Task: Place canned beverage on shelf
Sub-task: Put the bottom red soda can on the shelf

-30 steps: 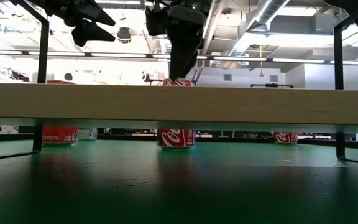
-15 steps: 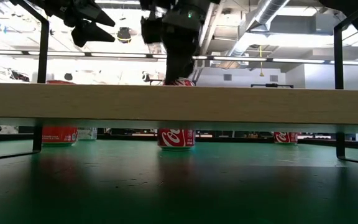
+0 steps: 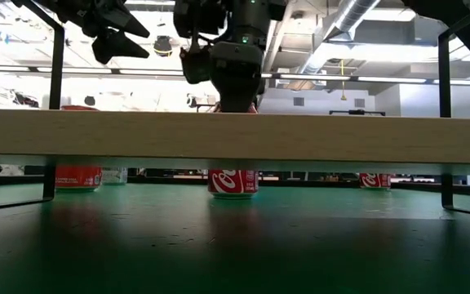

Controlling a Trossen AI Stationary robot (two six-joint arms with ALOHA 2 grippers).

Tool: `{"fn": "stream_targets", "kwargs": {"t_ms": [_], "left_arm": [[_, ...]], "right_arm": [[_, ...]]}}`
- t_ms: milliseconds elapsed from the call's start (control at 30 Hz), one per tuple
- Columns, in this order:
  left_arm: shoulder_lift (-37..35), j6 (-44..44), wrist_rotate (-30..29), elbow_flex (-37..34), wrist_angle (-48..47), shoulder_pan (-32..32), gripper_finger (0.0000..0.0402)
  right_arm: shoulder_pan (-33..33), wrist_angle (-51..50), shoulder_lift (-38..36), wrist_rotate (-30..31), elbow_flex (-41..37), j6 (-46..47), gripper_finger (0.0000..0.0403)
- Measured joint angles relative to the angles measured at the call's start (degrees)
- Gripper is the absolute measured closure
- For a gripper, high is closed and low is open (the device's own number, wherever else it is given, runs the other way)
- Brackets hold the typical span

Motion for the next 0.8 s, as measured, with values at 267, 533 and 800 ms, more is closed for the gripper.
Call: {"fn": "stream_targets", "kwargs": {"t_ms": [267,533,800], "left_arm": [[0.0,-0.3,0.0,0.0,0.0,0.0,0.014],[0.0,-0.4,-0.2,0.0,0.1,0.0,0.014],[0.0,-1.3,-0.3,0.0,0.1,0.0,0.014]], "right_arm": [[-0.2,-1.9,-1.2,0.0,0.0,0.0,0.0019],[-0.5,-2.0,-1.5,0.0,0.0,0.0,0.0022],[-0.3,-3.8,-1.4,-0.1,1.5,-0.4,0.0076]]}}
